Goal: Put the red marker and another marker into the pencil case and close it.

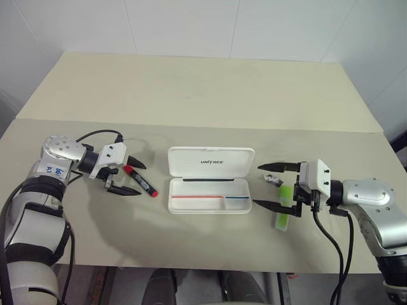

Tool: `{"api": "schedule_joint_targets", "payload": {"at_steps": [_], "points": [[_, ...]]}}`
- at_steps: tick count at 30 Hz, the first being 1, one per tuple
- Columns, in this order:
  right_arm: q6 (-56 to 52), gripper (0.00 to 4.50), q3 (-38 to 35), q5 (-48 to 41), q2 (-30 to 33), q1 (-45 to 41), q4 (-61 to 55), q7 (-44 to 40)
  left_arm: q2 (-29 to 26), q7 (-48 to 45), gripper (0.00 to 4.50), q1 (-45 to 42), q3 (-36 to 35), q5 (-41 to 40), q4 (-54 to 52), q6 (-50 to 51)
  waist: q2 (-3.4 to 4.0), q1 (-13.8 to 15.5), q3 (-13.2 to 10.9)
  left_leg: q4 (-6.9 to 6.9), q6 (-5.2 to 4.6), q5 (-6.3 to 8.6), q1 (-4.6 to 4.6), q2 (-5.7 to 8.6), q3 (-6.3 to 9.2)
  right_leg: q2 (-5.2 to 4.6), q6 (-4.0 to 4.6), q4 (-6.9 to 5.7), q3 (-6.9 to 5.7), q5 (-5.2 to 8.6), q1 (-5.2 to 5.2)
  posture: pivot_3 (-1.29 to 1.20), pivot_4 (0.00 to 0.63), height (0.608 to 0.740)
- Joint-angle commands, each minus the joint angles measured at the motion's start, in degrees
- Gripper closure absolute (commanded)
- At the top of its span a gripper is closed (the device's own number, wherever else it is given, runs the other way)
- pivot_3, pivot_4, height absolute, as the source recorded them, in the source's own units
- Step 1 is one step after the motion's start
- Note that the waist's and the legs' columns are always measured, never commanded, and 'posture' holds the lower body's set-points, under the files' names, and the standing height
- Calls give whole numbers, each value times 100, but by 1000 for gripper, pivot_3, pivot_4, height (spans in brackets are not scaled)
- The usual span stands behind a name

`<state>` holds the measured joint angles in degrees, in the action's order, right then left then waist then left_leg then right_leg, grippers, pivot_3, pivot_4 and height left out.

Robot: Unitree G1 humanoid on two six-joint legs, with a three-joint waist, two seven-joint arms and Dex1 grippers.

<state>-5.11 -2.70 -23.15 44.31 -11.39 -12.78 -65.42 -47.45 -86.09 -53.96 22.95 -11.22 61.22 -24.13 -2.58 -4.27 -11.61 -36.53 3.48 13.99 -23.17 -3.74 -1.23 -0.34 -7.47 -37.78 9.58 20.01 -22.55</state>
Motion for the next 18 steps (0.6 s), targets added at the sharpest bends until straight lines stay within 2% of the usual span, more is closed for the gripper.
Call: {"api": "schedule_joint_targets", "payload": {"at_steps": [1, 4, 5, 6, 10, 11, 14, 18], "points": [[100, 18, -79, -19, -22, -28, -70, 29, 39, -583, 0, -60, -211, 279, 98, 141, 0, 0, 0, -2, -1, -1, 1, 0, 0, 0, 0, -2, 0, 0, 0, 0, 150, 740], [115, 18, -79, -3, -33, -25, -67, 54, 99, -580, 0, -71, -324, 382, 81, 246, 0, -1, 0, -13, -1, -1, 1, 0, 0, 0, -2, -9, 0, -1, 1, 0, 150, 740], [119, 0, -78, 4, -39, -24, -69, 67, 122, -584, 407, -73, -368, 407, 75, 325, 0, -1, 0, -18, -1, -1, 1, 0, 0, 0, -2, -10, 0, -1, 3, 0, 150, 740], [120, 0, -81, 13, -41, -22, -72, 81, 142, -548, 575, -76, -401, 454, 67, 394, 0, -2, 0, -23, -1, -1, 0, 0, 0, 0, -3, -11, 0, -2, 4, 0, 150, 740], [127, 0, -95, 37, -50, 2, -83, 120, 206, -606, 1813, -69, -529, 592, 42, 522, 0, -15, 0, -37, -6, 2, -3, 0, -1, 0, -7, -10, 2, -4, 8, 0, 150, 740], [131, 0, -98, 40, -50, 8, -84, 127, 220, -624, 1813, -68, -564, 616, 39, 530, 0, -18, 0, -37, -6, 3, -3, 1, -1, 0, -7, -9, 2, -4, 8, 0, 150, 740], [141, 0, -104, 44, -47, 16, -80, 143, 243, -639, 2537, -72, -608, 681, 41, 541, 0, -15, 0, -35, -7, 3, -3, 0, 1, 1, -8, -9, 1, -4, 7, 0, 150, 740], [147, 0, -99, 66, -54, -8, -60, 169, 257, -641, 3758, -89, -645, 760, 58, 557, 0, -21, 0, -36, -8, 3, -4, 0, -1, 0, -8, -9, 2, -4, 8, 0, 150, 740]]}}
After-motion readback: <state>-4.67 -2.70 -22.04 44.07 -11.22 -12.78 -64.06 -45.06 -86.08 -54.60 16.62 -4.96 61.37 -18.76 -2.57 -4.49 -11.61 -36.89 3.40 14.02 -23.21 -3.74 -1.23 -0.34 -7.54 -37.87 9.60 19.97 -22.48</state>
